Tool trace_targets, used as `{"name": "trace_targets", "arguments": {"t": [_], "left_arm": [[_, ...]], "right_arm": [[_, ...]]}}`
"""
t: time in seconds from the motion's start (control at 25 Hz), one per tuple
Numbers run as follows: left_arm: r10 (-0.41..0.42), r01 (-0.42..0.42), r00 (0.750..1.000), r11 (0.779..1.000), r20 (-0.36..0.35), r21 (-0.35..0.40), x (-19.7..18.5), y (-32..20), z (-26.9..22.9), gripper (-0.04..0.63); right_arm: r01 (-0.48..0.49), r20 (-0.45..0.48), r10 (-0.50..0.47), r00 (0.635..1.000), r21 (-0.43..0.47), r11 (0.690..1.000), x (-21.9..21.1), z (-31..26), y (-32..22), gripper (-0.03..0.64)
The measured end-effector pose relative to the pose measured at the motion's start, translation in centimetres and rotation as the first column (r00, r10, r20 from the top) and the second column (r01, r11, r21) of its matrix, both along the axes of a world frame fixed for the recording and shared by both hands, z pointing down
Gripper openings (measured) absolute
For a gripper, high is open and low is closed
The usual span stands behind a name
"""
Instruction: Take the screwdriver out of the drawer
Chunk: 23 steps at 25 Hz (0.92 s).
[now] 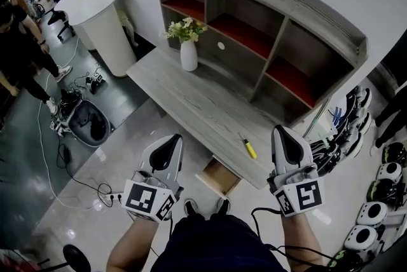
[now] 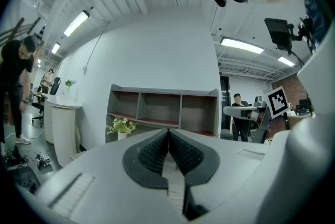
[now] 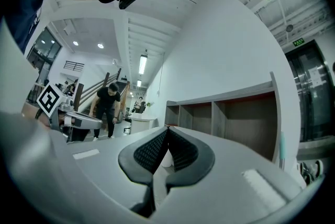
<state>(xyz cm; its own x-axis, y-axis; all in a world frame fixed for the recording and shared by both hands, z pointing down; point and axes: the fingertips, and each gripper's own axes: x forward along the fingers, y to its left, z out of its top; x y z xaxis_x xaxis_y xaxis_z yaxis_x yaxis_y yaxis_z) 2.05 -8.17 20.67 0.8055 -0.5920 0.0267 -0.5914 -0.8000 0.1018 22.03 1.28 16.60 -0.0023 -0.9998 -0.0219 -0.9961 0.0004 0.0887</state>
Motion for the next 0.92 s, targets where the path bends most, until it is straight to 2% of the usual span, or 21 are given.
{"name": "trace_targets", "arguments": {"t": [0.68,0.92], "left_arm": [[0.024,-0.024,0.999,1.000,0.024,-0.005,1.9,0.2,0.8,0.005],[0.026,-0.027,0.999,0.999,0.041,0.018,3.6,-0.3,1.0,0.005]], "right_arm": [[-0.016,0.011,0.016,1.000,-0.001,1.000,1.6,0.3,0.4,0.006],[-0.006,0.011,0.006,1.000,0.016,1.000,3.1,0.2,-0.4,0.006]]}}
